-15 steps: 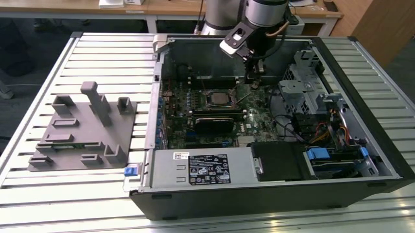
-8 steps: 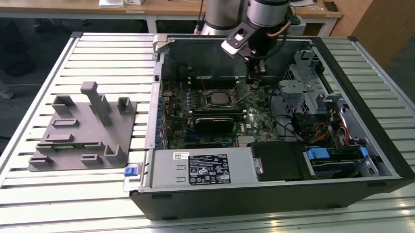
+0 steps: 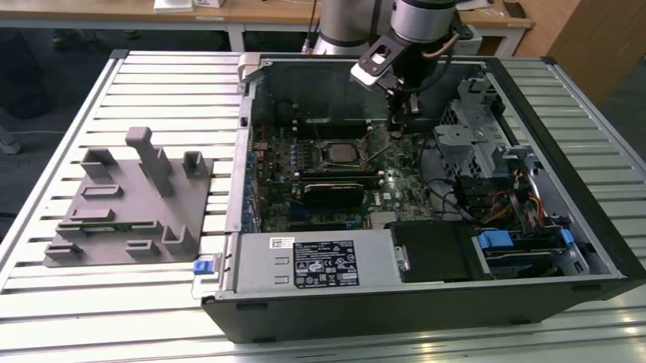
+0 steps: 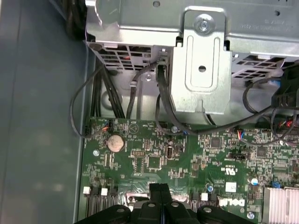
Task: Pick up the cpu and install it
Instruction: 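Close the cpu cover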
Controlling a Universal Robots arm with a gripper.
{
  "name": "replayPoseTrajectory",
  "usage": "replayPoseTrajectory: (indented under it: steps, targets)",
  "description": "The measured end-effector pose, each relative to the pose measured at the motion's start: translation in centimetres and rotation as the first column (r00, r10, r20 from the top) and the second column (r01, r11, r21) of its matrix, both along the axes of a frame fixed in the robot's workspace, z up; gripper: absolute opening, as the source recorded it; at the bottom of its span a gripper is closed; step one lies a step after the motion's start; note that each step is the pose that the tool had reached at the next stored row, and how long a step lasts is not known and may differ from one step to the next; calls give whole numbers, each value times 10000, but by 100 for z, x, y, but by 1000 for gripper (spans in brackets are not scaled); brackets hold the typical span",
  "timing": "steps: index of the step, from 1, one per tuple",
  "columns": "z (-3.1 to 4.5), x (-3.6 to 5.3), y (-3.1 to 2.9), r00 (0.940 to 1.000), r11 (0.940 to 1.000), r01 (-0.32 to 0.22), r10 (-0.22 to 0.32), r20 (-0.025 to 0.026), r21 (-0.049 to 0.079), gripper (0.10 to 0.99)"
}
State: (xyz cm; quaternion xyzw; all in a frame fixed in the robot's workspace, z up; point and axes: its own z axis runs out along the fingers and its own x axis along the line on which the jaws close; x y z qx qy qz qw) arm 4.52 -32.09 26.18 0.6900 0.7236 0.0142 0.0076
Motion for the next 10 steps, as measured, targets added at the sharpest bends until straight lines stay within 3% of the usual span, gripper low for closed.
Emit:
replayPoseTrajectory:
  steps: [10]
  targets:
    - [-34,109,23,10000,10000,24,-24,0,-6,106]
